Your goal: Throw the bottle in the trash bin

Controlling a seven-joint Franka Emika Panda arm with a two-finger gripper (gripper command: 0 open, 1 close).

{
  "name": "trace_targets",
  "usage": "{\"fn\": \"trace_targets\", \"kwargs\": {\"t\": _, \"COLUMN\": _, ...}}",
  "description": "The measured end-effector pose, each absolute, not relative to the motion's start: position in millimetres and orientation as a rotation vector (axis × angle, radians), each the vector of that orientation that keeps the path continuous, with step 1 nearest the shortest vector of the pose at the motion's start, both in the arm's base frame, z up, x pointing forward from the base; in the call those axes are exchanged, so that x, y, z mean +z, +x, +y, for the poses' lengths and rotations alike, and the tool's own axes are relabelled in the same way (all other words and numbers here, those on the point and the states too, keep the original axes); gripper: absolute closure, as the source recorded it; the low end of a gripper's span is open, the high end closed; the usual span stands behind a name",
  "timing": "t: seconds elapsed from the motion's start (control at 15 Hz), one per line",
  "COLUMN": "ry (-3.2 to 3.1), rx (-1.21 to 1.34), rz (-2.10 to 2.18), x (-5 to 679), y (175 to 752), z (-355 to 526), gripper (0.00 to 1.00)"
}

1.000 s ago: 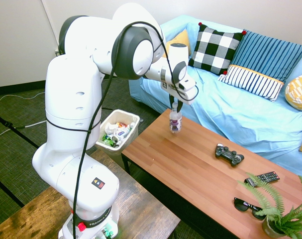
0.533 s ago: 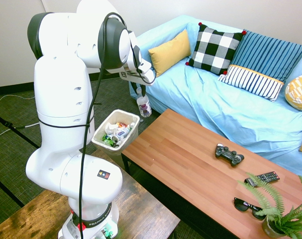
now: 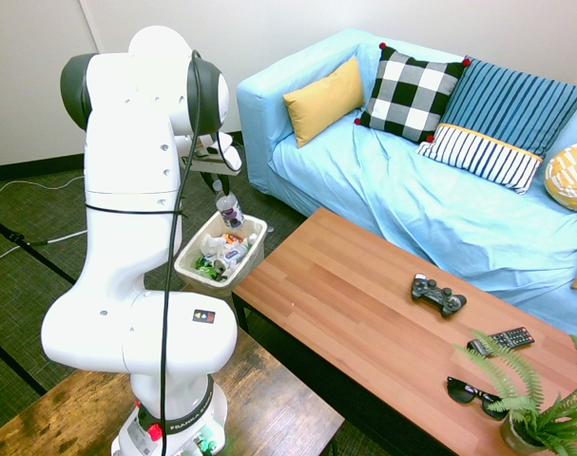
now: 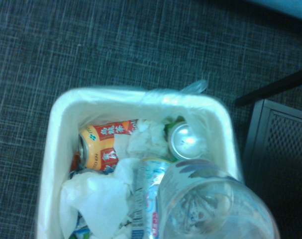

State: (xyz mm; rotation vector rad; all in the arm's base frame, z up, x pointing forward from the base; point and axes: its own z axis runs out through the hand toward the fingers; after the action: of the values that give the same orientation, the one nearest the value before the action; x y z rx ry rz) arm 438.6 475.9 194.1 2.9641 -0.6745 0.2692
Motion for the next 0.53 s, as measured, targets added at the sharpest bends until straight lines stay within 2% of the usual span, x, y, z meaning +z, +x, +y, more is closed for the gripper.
{"fn": "trace_targets", "kwargs": {"t": 0.13, "ry": 2.972, "rx": 0.289, "rz": -0.644, "x": 171, "y": 434, "z": 492, "gripper": 1.0}}
{"fn": "trace_targets", "kwargs": {"t": 0.2, "ry": 2.975, "rx": 0.3, "rz": -0.635, "x": 163, "y": 435, "z": 497, "gripper": 0.0}}
{"fn": "trace_targets", "kwargs": {"t": 0.53, "ry": 2.954, "rx": 0.334, "rz": -0.618, "x": 133, "y": 437, "z": 503, "gripper": 0.0}}
